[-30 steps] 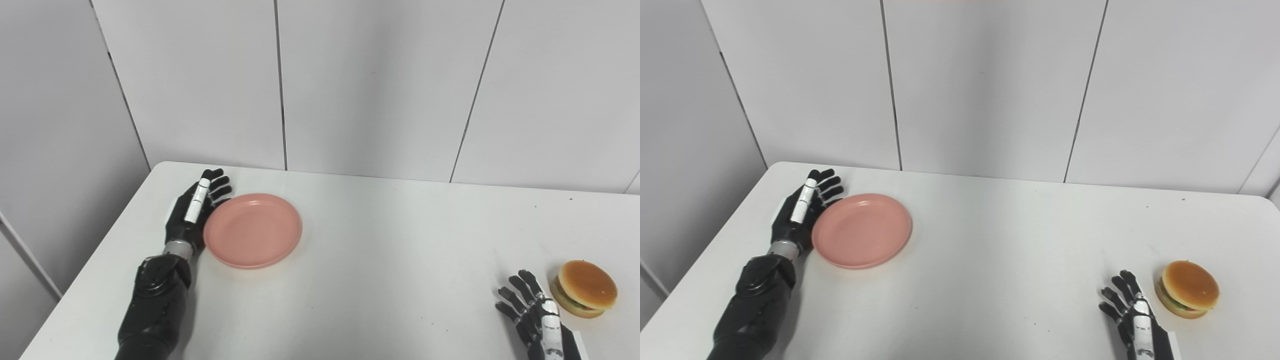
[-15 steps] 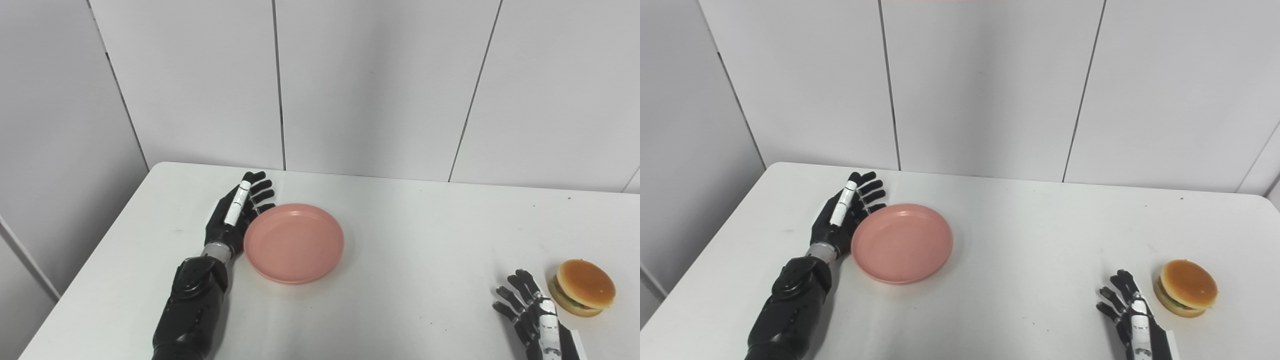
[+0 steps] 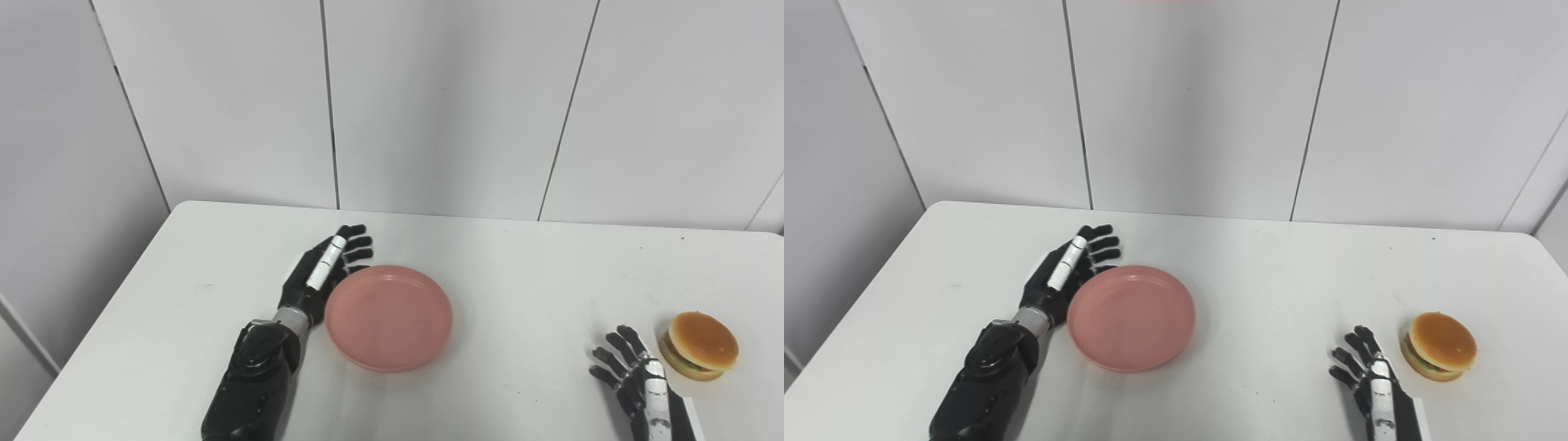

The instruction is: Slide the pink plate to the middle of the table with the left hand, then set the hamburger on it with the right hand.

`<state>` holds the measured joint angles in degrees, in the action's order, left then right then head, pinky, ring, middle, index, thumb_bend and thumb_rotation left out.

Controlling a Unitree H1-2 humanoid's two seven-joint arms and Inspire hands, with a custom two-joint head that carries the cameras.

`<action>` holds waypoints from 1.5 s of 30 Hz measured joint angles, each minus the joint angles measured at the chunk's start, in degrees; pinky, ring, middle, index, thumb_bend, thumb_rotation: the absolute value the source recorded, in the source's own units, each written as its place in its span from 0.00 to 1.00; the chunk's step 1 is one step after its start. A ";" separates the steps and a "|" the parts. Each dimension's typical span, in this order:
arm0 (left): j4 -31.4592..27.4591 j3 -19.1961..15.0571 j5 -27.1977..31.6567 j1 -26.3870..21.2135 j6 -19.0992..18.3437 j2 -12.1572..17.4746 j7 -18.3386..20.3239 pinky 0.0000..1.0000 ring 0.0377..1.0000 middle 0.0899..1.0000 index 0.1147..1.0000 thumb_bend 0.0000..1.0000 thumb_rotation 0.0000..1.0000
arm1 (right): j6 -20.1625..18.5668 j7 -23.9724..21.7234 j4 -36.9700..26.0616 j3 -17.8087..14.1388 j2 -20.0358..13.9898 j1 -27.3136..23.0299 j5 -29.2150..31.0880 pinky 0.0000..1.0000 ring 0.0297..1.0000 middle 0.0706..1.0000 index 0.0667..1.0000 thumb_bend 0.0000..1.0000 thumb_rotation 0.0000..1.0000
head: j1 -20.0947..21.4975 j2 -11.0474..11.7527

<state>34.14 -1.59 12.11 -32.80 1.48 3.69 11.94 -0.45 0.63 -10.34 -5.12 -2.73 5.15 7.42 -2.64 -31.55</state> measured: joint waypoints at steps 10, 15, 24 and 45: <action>1.45 -1.53 0.06 -1.03 1.29 -2.06 -0.37 0.66 0.73 0.71 0.68 0.80 0.72 | 0.03 1.67 -0.20 1.37 1.52 0.00 -2.84 0.74 0.79 0.85 0.86 0.77 1.00 | 4.66 -0.70; 1.99 -2.20 0.09 -1.55 1.25 -2.63 -0.48 0.66 0.73 0.71 0.69 0.79 0.72 | 0.06 3.10 -0.98 2.25 2.97 -0.01 -5.60 0.71 0.76 0.83 0.85 0.60 0.78 | 8.17 -0.97; 3.45 -2.98 0.17 -2.39 1.94 -2.79 -0.39 0.67 0.73 0.72 0.69 0.76 0.73 | -3.84 4.38 -9.43 5.37 2.27 -0.15 -19.99 0.62 0.70 0.75 0.74 0.54 0.55 | 10.90 -0.18; 5.55 -3.04 0.21 -3.42 2.44 -2.54 1.35 0.67 0.68 0.68 0.69 0.74 0.72 | -5.14 4.78 -13.23 0.74 -20.36 -13.05 -58.77 0.63 0.69 0.68 0.60 0.70 0.49 | 13.01 2.02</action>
<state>39.69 -4.62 12.32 -36.22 3.91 1.15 13.30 -5.59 5.41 -23.57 -4.38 -23.09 -7.89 -51.35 10.37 -29.53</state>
